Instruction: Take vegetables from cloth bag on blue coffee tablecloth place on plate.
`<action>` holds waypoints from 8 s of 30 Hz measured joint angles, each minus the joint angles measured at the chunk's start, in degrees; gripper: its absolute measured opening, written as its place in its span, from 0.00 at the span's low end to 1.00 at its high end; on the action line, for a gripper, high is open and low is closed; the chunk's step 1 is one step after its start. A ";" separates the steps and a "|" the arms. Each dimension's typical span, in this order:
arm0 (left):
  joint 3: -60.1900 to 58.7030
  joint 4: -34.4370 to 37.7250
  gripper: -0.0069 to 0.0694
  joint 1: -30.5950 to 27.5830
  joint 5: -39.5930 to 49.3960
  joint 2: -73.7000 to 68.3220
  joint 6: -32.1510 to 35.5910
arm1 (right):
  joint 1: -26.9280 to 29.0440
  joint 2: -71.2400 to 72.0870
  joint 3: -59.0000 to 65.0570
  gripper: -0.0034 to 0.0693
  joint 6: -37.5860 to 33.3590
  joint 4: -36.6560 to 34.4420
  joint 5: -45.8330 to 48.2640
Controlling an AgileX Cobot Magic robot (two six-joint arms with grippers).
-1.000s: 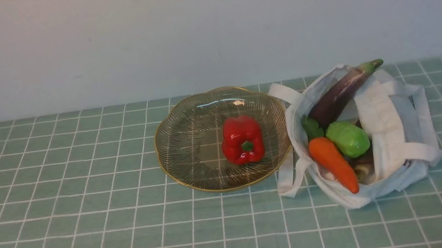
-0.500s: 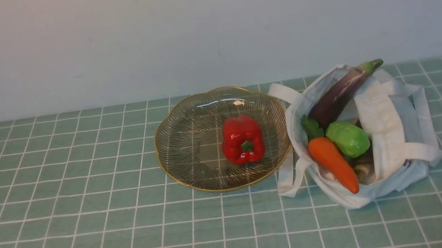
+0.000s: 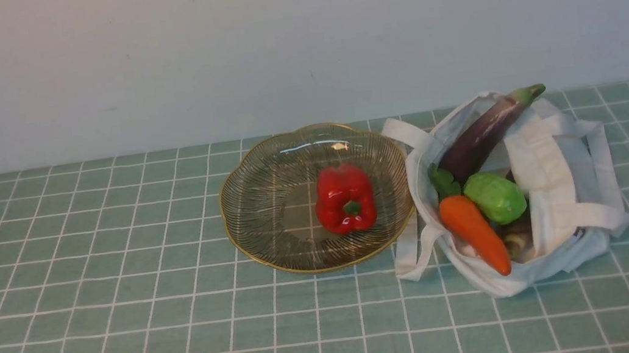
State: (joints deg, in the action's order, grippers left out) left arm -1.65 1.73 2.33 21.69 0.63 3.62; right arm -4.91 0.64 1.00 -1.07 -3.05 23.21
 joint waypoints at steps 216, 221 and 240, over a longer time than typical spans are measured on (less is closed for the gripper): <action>0.00 0.00 0.08 0.00 0.00 0.00 0.00 | -23.51 -17.51 -31.19 0.03 8.42 8.68 0.66; 0.00 0.00 0.08 0.00 0.00 0.00 0.00 | -23.51 -17.51 -28.56 0.03 8.31 8.07 -4.45; 0.00 0.00 0.08 0.00 0.00 0.00 0.00 | -23.51 -17.51 -27.37 0.03 8.18 7.81 -0.68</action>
State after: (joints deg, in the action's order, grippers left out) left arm -1.65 1.73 2.33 21.69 0.63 3.62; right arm -28.42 -16.87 -26.38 7.11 4.76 22.53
